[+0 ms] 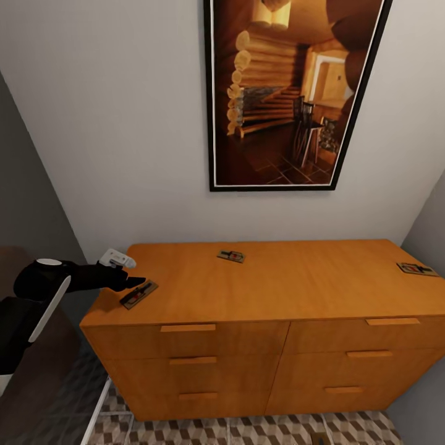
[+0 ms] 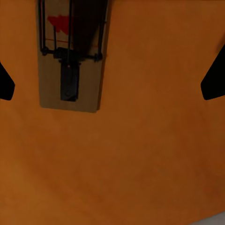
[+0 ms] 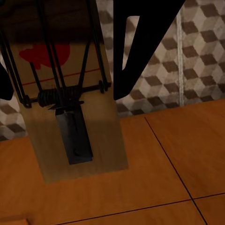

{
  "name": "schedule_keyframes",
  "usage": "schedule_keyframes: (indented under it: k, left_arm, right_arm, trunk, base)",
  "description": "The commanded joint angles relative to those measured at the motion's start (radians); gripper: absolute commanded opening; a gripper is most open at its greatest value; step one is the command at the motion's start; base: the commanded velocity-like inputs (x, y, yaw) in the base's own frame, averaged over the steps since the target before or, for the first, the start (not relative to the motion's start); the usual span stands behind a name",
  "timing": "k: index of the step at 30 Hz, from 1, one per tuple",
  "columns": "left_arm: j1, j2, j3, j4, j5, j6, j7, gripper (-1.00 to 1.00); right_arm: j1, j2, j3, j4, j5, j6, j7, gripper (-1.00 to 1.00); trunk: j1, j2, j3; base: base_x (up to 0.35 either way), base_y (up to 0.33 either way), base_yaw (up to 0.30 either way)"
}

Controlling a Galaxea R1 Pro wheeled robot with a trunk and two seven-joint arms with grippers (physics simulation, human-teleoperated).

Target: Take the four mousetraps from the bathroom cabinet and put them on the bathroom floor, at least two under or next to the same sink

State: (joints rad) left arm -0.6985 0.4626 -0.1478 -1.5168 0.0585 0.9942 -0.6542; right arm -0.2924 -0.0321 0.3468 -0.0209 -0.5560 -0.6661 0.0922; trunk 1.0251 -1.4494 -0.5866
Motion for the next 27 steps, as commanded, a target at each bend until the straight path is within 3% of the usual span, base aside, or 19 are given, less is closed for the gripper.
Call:
schedule_keyframes:
  k: [1,15,17,20,23,27]
  left_arm:
    - [-0.001,0.001,-0.001,0.0,0.006,0.007,0.002,1.0]
    - [-0.001,0.001,-0.005,0.008,0.006,0.006,0.002,1.0]
    - [-0.001,0.001,-0.022,0.009,0.005,0.006,0.002,1.0]
    - [-0.001,0.001,-0.088,0.009,0.004,0.005,0.004,1.0]
    - [-0.001,0.001,-0.126,0.009,-0.008,0.005,0.005,1.0]
    - [-0.001,0.001,-0.146,0.008,-0.035,0.006,0.005,1.0]
  right_arm:
    - [-0.001,0.0,0.001,0.001,-0.013,-0.003,0.014,-1.0]
    - [-0.001,0.0,0.001,0.001,-0.013,-0.003,0.014,-1.0]
    - [-0.001,0.0,0.001,0.001,-0.013,-0.003,0.014,-1.0]
    - [-0.001,0.0,0.001,0.001,-0.013,-0.004,0.014,-1.0]
    - [-0.001,0.0,0.001,0.001,-0.013,-0.003,0.014,-1.0]
    - [-0.001,0.0,0.001,0.001,-0.013,-0.003,0.014,-1.0]
  trunk:
    - [0.0,-0.001,-0.002]
    - [0.0,-0.001,-0.019]
    - [0.0,-0.001,-0.02]
    - [0.0,-0.001,-0.021]
    - [0.0,-0.001,-0.021]
    - [0.0,-0.001,-0.021]
  base:
    - [0.0,0.0,0.0]
    - [0.0,0.0,0.0]
    - [0.0,0.0,0.0]
    - [0.0,0.0,0.0]
    - [0.0,0.0,0.0]
    - [0.0,0.0,0.0]
